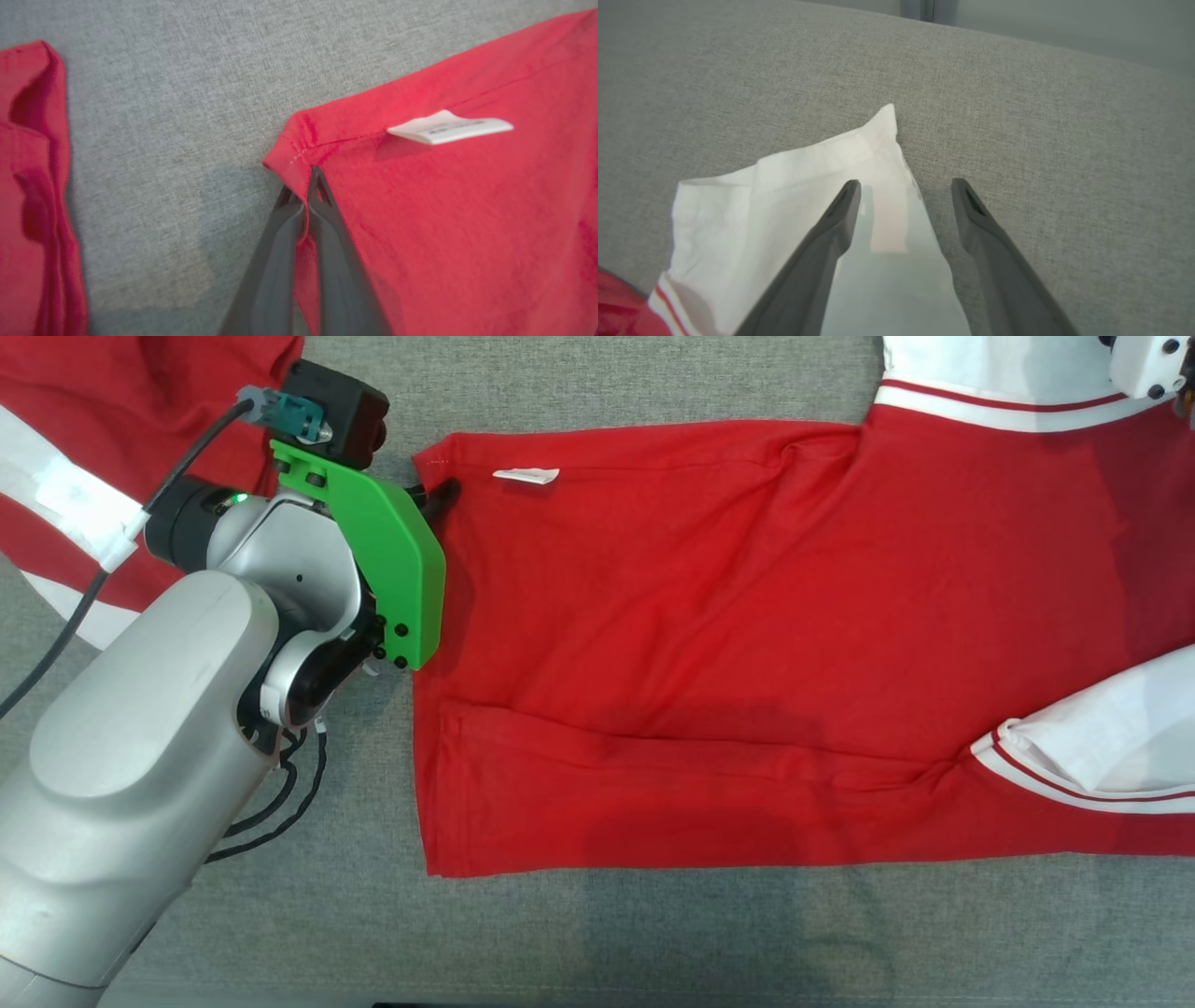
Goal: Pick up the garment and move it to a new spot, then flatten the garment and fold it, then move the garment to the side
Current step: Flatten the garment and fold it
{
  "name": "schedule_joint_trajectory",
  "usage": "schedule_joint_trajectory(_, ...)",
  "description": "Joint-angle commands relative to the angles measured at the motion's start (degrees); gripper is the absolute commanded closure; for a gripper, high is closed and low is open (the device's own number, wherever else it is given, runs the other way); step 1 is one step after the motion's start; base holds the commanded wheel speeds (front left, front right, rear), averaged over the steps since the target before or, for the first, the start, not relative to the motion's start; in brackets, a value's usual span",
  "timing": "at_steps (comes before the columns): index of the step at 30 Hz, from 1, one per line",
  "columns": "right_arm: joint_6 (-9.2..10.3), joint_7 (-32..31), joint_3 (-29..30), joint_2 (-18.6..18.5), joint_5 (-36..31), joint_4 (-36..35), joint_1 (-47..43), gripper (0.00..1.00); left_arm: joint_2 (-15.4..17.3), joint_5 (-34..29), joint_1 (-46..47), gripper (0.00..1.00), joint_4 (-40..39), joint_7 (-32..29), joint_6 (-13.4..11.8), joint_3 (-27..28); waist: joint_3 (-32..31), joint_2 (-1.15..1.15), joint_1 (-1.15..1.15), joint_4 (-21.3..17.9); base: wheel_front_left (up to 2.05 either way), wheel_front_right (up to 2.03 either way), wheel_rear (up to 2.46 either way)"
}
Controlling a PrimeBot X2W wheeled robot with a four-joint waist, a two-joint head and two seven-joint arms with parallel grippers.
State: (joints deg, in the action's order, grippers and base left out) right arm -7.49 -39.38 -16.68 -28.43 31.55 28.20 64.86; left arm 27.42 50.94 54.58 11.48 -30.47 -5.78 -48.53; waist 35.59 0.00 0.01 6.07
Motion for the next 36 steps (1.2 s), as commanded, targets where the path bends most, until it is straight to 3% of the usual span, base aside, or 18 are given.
schedule_joint_trajectory(1,-0.01,0.76,0.17,-0.55,-0.4,1.25,0.81,0.0,-1.17,0.31,-0.91,1.0,1.45,-0.44,0.62,-1.71,0.28,0.0,-0.01,0.82,0.0,0.0,0.0)
schedule_joint_trajectory(11,-0.01,3.93,-0.56,-0.66,-1.67,5.79,2.12,0.0,-3.43,0.25,1.17,1.0,1.58,1.99,1.54,-1.11,1.38,0.0,-0.01,3.58,0.0,0.0,0.0)
schedule_joint_trajectory(12,-0.01,4.09,-1.02,-0.59,-1.68,6.23,2.06,0.05,-3.55,0.18,1.11,1.0,1.65,2.29,1.6,-1.18,1.36,0.0,-0.01,3.71,0.0,0.0,0.0)
schedule_joint_trajectory(13,-0.01,4.46,-1.63,-0.63,-1.81,6.45,2.09,0.62,-3.68,0.15,1.07,1.0,1.72,2.39,1.64,-1.2,1.37,0.0,-0.01,3.82,0.0,0.0,0.0)
schedule_joint_trajectory(14,-0.01,4.46,-2.07,-0.55,-1.42,6.76,1.97,0.85,-3.7,0.09,1.06,1.0,1.8,2.73,1.66,-1.11,1.36,0.0,-0.01,3.86,0.0,0.0,0.0)
schedule_joint_trajectory(15,-0.01,4.88,-2.37,-0.35,-0.75,6.7,2.06,1.0,-3.64,0.05,1.11,1.0,1.9,2.9,1.74,-1.04,1.3,0.0,-0.01,3.81,0.0,0.0,0.0)
schedule_joint_trajectory(20,0.01,7.68,-3.46,-1.16,2.88,4.25,3.9,1.0,-2.72,0.42,0.82,1.0,1.38,4.67,1.3,0.41,0.5,0.0,-0.01,2.65,0.0,0.0,0.0)
schedule_joint_trajectory(25,0.01,11.52,-4.63,-4.87,9.99,-3.74,0.83,1.0,-1.18,1.16,-1.82,1.0,-0.73,7.99,0.55,2.2,-1.81,0.0,-0.01,1.02,0.0,0.0,0.0)
schedule_joint_trajectory(32,-0.01,16.37,-5.67,-12.82,18.34,-16.99,-12.73,1.0,4.2,1.5,-10.26,1.0,-6.91,13.18,-2.47,4.85,-7.93,0.0,-0.01,-2.38,0.0,0.0,0.0)
schedule_joint_trajectory(36,-0.01,19.24,-4.01,-15.04,21.39,-22.19,-22.22,1.0,7.37,1.44,-16.1,1.0,-11.27,15.39,-5.08,5.74,-11.14,0.0,-0.01,-4.68,0.0,0.0,0.0)
